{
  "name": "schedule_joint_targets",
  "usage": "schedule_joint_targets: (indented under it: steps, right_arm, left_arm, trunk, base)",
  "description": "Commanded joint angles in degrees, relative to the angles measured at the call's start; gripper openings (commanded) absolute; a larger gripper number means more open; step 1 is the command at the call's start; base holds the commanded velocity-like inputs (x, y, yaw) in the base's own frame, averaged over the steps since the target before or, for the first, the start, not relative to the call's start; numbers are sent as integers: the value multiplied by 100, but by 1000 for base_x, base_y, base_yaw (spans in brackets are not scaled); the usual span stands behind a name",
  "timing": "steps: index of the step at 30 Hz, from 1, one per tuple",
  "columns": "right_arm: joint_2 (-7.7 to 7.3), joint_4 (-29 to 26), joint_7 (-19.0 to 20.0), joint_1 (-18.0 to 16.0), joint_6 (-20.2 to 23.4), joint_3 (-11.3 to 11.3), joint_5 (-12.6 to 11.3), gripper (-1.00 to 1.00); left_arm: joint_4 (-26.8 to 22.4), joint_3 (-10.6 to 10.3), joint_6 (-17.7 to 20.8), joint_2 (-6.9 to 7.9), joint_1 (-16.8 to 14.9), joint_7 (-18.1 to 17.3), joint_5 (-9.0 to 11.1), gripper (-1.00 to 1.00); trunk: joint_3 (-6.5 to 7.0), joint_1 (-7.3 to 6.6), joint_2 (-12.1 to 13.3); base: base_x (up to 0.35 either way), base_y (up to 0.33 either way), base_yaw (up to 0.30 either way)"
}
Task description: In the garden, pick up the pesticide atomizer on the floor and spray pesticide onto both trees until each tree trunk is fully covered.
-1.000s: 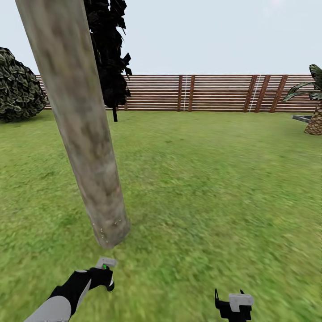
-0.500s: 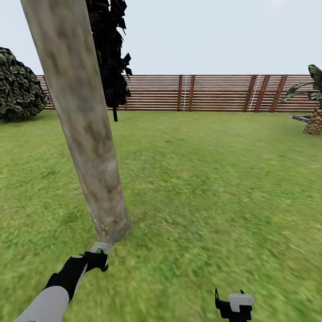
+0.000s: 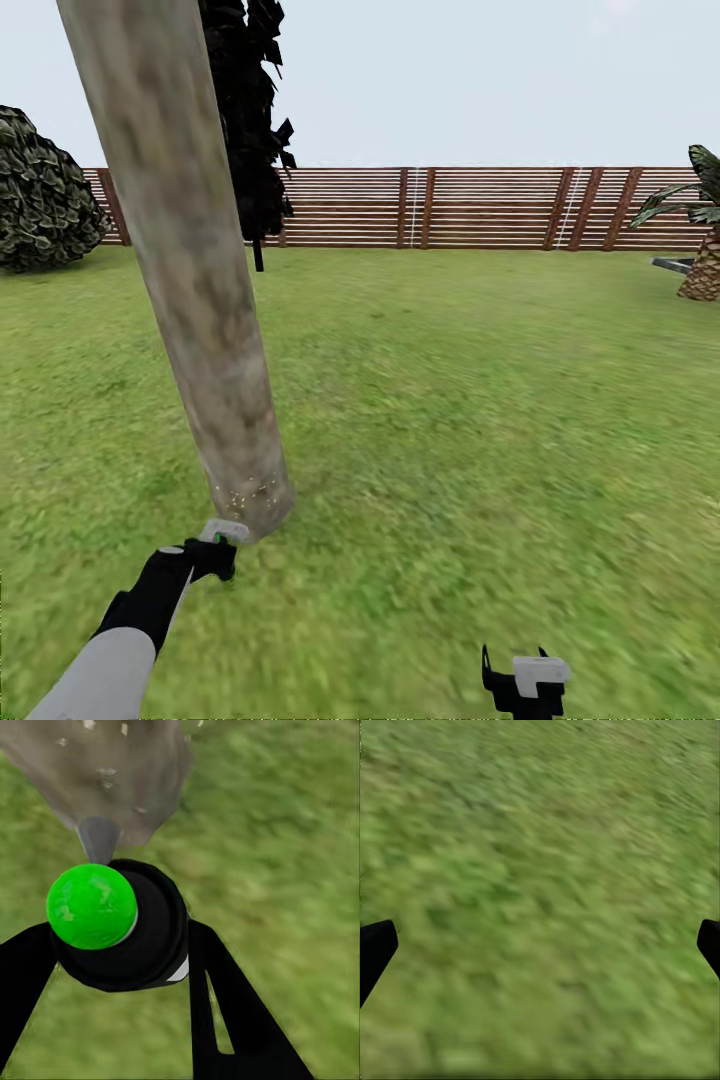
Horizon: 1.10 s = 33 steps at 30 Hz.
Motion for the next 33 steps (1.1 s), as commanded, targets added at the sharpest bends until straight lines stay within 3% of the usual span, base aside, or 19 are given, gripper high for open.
schedule_joint_targets:
  steps: [1,4,7,13,15,17,19,22,27,29,31,33]
  right_arm:
    - [-2,0,1,0,0,0,0,100]
    - [-9,0,6,0,0,0,0,100]
    - [-9,0,7,0,0,0,0,100]
    - [-9,2,7,0,3,0,0,100]
    - [-9,3,7,0,5,0,0,100]
    - [-9,2,7,0,6,0,0,100]
    - [-9,2,7,0,7,0,0,100]
    - [-9,0,6,0,8,0,0,100]
    - [-9,0,1,0,5,0,0,100]
    - [-9,0,3,0,8,0,0,100]
    - [-9,0,1,0,8,0,0,100]
    - [-11,0,0,0,6,0,0,100]
  left_arm:
    - [-80,-1,49,24,3,0,13,-100]
    - [-474,21,507,255,6,-8,40,-100]
    - [-520,3,613,269,6,-9,40,-100]
    - [-536,-67,666,-200,-142,-23,46,-100]
    - [-536,-69,759,-185,-255,-151,52,-100]
    - [-570,-70,933,-84,-317,-383,41,-100]
    - [-687,-55,1030,223,-361,-530,47,-100]
    - [-737,-74,1037,326,-351,-556,36,-100]
    - [-755,-393,1028,110,-365,-540,11,-100]
    - [-859,-540,1036,-81,-395,-530,23,-100]
    - [-1081,-556,1056,-119,-403,-544,37,-100]
    - [-1354,-533,1264,-48,-410,-561,47,-100]
  trunk:
    - [0,0,0]
    - [0,0,0]
    - [0,0,0]
    - [0,0,0]
    - [0,0,0]
    - [0,0,0]
    - [0,0,0]
    - [0,0,0]
    - [0,0,0]
    - [5,0,0]
    - [10,0,0]
    - [11,0,0]
  base:
    - [-36,14,0]
    - [-9,4,0]
    - [-1,0,0]
    - [0,0,0]
    - [0,0,0]
    - [0,0,0]
    - [0,0,0]
    - [0,0,0]
    - [-53,0,18]
    - [-224,0,210]
    - [-83,0,223]
    - [-8,0,33]
